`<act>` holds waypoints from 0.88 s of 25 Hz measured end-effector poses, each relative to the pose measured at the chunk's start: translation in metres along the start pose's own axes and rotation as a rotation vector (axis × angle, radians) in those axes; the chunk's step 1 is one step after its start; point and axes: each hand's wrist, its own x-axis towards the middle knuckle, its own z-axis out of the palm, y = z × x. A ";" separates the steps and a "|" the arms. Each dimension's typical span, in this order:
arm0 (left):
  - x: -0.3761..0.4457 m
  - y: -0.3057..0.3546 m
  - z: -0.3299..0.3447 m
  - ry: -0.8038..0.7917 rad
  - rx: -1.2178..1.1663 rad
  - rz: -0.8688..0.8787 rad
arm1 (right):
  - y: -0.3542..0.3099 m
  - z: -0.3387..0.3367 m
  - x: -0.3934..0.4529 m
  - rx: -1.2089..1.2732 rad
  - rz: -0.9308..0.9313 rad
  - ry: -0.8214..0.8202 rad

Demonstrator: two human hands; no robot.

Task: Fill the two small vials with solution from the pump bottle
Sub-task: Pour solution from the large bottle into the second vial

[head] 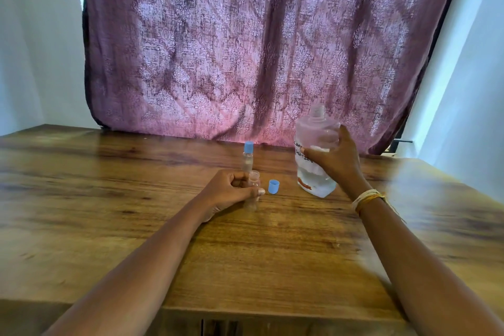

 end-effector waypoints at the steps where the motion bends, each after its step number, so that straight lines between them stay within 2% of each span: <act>1: 0.000 0.000 -0.001 -0.001 -0.014 -0.002 | -0.001 0.000 -0.002 -0.046 -0.075 -0.017; 5: 0.000 0.002 0.000 -0.026 -0.129 -0.046 | 0.000 -0.001 -0.010 -0.209 -0.316 -0.099; 8: -0.002 0.005 0.001 -0.023 -0.188 -0.031 | 0.001 0.002 -0.012 -0.300 -0.422 -0.183; 15: -0.004 0.007 0.005 0.018 -0.170 0.046 | -0.004 0.004 -0.020 -0.350 -0.476 -0.243; 22: -0.005 0.006 0.005 -0.020 -0.191 0.049 | -0.011 0.006 -0.026 -0.369 -0.519 -0.251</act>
